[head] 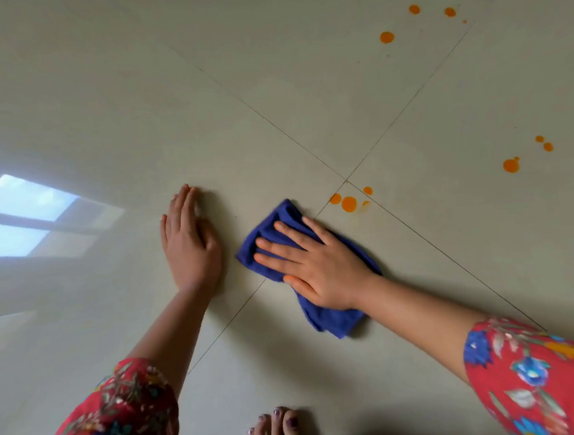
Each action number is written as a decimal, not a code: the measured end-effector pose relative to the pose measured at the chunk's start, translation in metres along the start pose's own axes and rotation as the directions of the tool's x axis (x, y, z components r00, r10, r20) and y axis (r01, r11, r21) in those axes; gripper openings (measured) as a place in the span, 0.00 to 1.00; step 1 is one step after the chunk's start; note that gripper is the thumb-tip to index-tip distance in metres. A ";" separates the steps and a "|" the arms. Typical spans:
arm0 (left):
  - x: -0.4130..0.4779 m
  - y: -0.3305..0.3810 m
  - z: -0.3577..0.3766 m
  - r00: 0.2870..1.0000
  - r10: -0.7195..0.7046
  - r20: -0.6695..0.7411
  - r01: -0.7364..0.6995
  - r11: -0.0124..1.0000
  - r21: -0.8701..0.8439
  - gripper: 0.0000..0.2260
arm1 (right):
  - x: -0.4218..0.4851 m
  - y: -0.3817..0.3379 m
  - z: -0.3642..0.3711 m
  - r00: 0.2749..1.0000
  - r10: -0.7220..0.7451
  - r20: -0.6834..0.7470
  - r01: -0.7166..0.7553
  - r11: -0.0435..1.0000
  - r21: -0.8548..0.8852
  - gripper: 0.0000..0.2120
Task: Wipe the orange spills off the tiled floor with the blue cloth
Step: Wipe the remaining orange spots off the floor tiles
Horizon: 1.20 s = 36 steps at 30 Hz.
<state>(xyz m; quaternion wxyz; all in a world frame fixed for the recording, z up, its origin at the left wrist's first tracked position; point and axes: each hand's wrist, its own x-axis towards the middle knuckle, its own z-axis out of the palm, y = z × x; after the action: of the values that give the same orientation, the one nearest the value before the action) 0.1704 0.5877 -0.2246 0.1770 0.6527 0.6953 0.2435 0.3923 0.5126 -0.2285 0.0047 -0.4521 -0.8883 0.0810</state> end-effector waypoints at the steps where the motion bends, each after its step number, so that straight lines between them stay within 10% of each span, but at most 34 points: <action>1: 0.000 0.000 0.000 1.000 0.000 0.004 0.000 1.000 -0.002 0.25 | 0.017 0.000 -0.001 1.000 0.012 -0.004 -0.012 1.000 0.006 0.26; 6: -0.001 0.004 -0.002 0.993 0.084 0.083 -0.091 0.993 0.077 0.24 | 0.060 0.030 -0.008 0.962 0.264 -0.062 -0.264 0.964 0.014 0.26; 11: -0.002 0.008 0.001 0.937 0.245 0.249 -0.295 0.936 0.191 0.24 | -0.009 0.028 -0.007 0.703 0.691 -0.167 -0.697 0.717 0.029 0.26; 17: 0.011 0.018 0.015 0.902 0.254 0.348 -0.359 0.891 0.278 0.28 | 0.005 0.028 -0.007 0.894 0.435 -0.110 -0.436 0.900 0.018 0.27; 27: 0.042 0.075 0.068 0.911 0.236 0.337 -0.332 0.907 0.261 0.28 | -0.043 0.078 -0.006 0.342 0.918 -0.200 -0.922 0.369 0.119 0.27; 32: 0.043 0.076 0.070 0.914 0.235 0.331 -0.326 0.911 0.252 0.29 | -0.013 0.029 -0.003 0.821 0.551 -0.148 -0.547 0.834 0.070 0.27; 36: 0.043 0.074 0.068 0.911 0.255 0.325 -0.336 0.915 0.222 0.28 | 0.018 0.109 -0.015 0.767 0.631 -0.115 -0.632 0.774 0.036 0.27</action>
<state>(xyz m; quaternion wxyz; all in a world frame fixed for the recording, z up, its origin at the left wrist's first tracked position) 0.2657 0.6396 -0.2349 0.1455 0.7977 0.5808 0.0714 0.4706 0.5924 -0.2307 0.0299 -0.7283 -0.6829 0.0482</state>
